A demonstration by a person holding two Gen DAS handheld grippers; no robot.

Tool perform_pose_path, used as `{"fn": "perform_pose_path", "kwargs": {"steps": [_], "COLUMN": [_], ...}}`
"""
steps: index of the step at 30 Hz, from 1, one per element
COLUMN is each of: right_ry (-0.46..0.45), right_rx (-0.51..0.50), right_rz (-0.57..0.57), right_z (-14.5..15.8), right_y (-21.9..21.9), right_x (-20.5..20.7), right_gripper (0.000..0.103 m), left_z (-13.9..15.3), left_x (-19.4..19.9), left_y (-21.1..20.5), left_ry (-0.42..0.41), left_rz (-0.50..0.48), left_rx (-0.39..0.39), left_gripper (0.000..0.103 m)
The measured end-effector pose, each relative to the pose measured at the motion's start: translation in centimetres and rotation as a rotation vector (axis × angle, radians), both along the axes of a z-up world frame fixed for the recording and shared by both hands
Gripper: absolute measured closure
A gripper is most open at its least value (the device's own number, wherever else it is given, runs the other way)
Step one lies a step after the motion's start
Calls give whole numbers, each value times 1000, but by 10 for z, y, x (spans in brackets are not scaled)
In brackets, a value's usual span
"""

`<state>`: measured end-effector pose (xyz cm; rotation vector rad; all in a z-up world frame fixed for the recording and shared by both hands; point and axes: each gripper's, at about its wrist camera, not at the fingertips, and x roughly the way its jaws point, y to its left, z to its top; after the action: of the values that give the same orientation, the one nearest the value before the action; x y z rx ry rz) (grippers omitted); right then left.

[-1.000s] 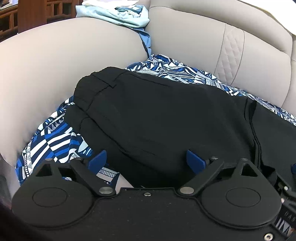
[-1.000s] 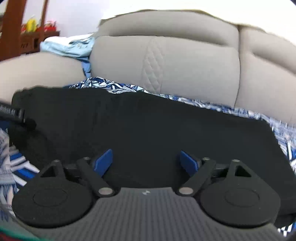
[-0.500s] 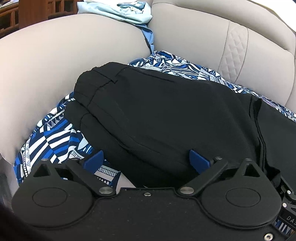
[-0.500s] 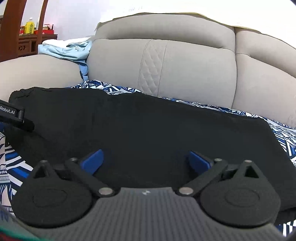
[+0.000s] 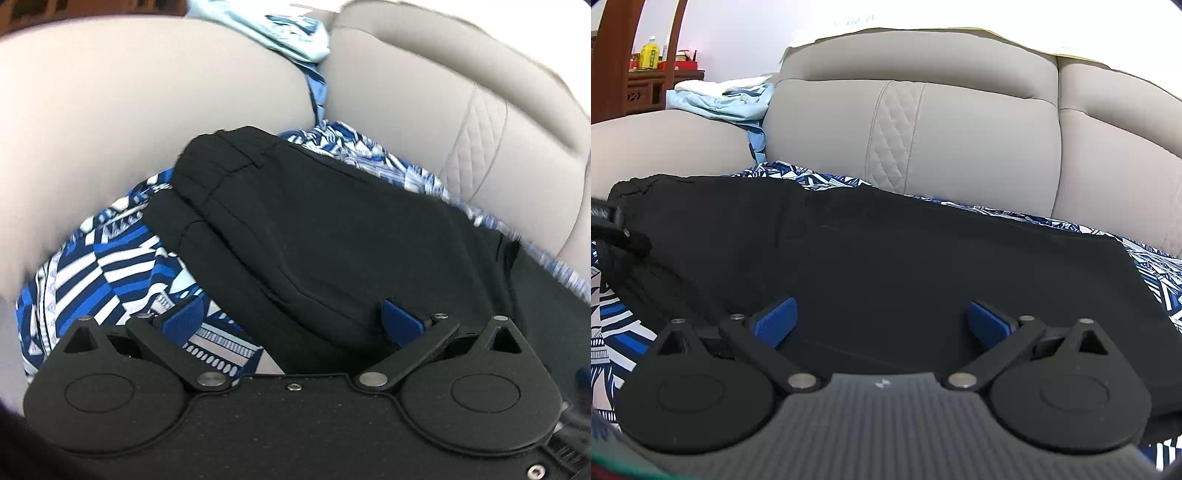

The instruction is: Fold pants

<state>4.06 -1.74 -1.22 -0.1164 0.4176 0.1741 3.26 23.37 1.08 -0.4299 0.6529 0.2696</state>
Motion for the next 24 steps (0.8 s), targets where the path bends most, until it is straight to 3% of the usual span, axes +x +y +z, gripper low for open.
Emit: {"fn": "perform_pose_path", "kwargs": {"steps": [3,5,6,10,11,14,17,19,22,24], "right_ry": [-2,-3,-3,-4,-4,-4,-4,-4,-4,-5], "right_rx": [2,3,4,6,5,5,5,5,6,5], "right_rz": [-4,-5,-5,-5,-5,-5,-5,-5,-6,-6], "right_z": [0,0,0,0,0,0,0,0,0,0], "right_y": [1,1,1,1,1,1,0,0,1,1], "right_x": [1,1,1,1,1,0,0,0,0,0], "right_gripper": [0,0,0,0,0,0,0,0,0,0], "left_z": [2,3,3,8,9,4,-8,-11,-9,-4], "left_x": [-11,-16,-18,-8,-3,10,16,19,18,5], "left_y": [26,42,46,55,55,58,65,67,63,53], "left_ry": [-71,-118,-129,-141,-144,-130,-166,-199,-193,-199], "left_rz": [53,99,120,121,111,144,177,180,202,204], "left_rx": [-186,-293,-310,-268,-253,-241,-299,-312,-330,-286], "left_gripper": [1,6,12,36,36,33,28,15,14,14]}}
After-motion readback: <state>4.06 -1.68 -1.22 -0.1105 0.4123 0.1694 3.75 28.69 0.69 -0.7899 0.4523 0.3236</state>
